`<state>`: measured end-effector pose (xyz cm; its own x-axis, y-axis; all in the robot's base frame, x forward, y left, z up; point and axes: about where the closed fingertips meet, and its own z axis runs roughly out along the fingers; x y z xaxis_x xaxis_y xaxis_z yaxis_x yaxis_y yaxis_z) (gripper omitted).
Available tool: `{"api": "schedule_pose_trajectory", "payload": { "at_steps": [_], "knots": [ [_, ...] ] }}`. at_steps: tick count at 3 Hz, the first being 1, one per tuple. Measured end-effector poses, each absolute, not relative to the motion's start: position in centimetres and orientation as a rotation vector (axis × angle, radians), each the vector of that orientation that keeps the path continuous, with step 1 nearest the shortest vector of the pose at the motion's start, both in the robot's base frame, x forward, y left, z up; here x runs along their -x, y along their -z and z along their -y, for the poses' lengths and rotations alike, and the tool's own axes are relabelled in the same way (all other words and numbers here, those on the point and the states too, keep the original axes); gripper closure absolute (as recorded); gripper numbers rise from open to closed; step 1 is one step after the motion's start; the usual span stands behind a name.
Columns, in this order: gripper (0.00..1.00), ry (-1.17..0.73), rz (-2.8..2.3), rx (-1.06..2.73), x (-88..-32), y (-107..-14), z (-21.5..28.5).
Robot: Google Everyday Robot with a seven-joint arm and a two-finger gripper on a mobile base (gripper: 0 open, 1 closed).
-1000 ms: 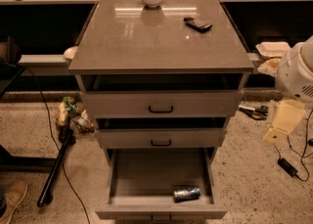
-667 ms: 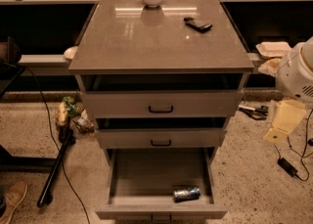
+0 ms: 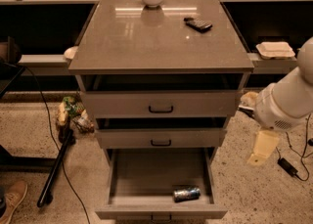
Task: Pick redbull can from bottom drawer and place on counter
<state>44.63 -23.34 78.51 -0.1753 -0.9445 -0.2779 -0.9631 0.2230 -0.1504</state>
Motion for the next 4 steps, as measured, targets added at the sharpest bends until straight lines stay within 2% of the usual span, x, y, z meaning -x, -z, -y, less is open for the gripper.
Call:
{"api": "schedule_pose_trajectory", "payload": {
  "at_steps": [2, 3, 4],
  "knots": [
    [0.00, -0.221, -2.120, 1.815, -45.5, -65.5, 21.9],
    [0.00, -0.223, -2.119, 1.817, -45.5, -65.4, 21.9],
    [0.00, -0.297, -2.101, 1.835, -45.1, -60.8, 19.9]
  ]
}}
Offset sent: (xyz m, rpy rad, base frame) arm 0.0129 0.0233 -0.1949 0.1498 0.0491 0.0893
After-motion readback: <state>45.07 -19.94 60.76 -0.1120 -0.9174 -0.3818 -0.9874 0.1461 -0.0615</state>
